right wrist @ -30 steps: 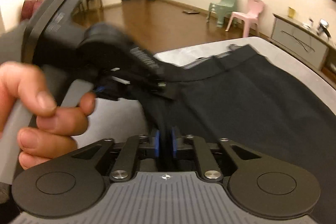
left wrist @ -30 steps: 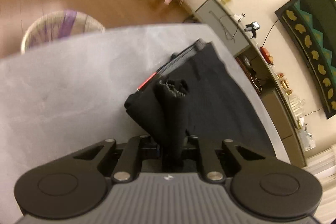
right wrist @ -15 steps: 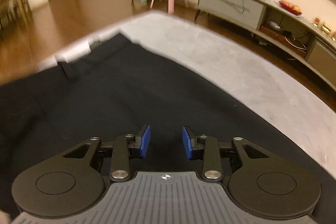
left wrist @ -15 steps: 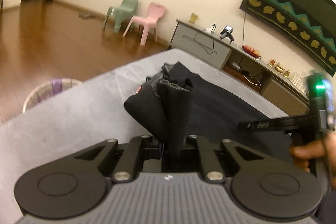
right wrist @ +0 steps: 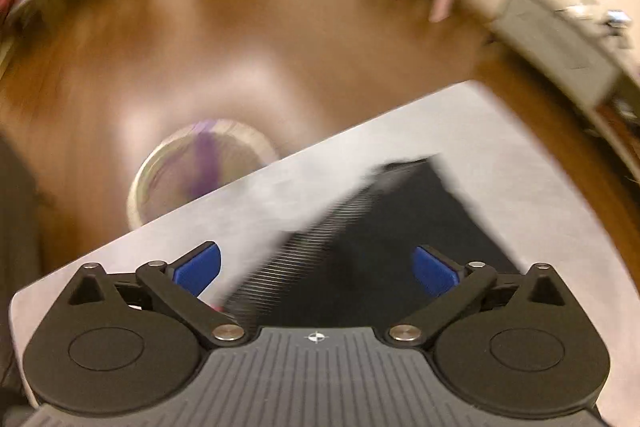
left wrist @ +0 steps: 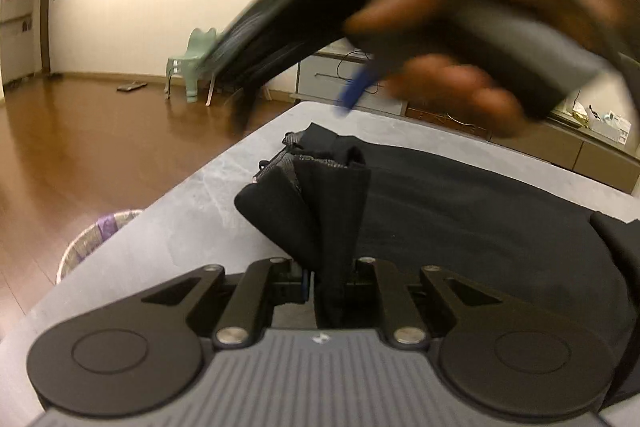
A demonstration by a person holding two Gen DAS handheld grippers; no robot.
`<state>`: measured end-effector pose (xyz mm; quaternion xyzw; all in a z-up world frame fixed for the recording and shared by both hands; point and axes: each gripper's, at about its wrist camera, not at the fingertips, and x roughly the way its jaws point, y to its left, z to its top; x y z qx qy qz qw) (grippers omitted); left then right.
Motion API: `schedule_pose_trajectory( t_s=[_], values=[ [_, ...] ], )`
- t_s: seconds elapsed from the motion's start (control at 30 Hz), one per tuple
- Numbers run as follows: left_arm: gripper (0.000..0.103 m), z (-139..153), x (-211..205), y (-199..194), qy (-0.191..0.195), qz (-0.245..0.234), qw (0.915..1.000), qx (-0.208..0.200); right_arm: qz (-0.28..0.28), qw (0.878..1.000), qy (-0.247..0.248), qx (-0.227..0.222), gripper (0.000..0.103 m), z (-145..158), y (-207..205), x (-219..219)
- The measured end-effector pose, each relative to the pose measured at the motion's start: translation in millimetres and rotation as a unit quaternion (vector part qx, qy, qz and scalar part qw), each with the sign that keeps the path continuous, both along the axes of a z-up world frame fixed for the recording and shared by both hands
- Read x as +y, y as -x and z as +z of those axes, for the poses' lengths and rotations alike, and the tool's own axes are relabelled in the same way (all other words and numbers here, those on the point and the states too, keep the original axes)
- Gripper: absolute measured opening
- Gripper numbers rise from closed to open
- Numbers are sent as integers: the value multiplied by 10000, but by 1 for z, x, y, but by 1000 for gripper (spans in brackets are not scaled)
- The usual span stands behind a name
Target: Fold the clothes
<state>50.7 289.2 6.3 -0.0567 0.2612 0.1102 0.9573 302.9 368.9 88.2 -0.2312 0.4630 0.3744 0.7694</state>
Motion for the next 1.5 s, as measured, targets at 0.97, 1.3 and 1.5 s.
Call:
schedule_pose_trajectory(
  t_s=[0.97, 1.3, 1.5],
  values=[
    [17, -23, -217, 55, -2271, -3964, 8895, 97, -3281, 9281, -1760, -4, 8, -81, 36, -367],
    [20, 21, -137, 48, -780, -4203, 9031, -406, -3272, 9291, -1699, -286, 8, -84, 63, -378],
    [23, 30, -100, 14, 77, -3543, 9350, -136, -3276, 9300, -1399, -911, 17, -61, 85, -369]
  ],
)
